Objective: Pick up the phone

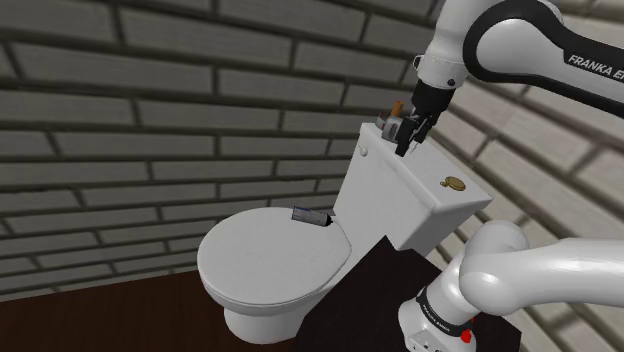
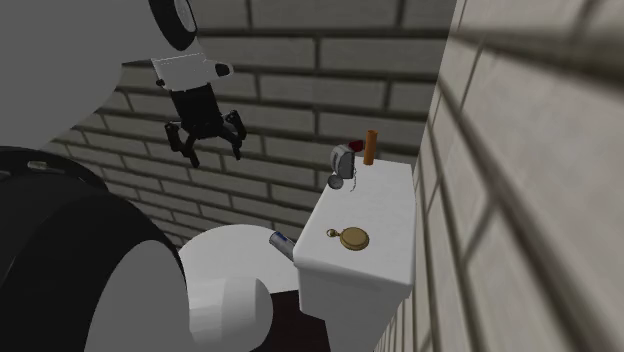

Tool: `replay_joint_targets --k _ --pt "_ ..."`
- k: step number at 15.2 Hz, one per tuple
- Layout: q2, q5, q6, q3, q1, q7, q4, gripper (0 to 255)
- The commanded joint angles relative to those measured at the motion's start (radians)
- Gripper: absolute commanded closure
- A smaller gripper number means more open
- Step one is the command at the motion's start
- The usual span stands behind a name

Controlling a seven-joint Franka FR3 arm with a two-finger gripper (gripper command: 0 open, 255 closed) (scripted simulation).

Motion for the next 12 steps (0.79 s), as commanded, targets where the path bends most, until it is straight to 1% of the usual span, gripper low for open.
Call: replay_joint_targets --k 1,7,12 --pt "0.000 0.000 0.000 0.000 0.000 0.000 0.000 0" --pt "0.129 -0.058 0.099 -0.126 -0.035 -0.109 0.053 0" --pt "0.261 -0.078 0.174 -0.228 -0.054 -0.202 0.130 0"
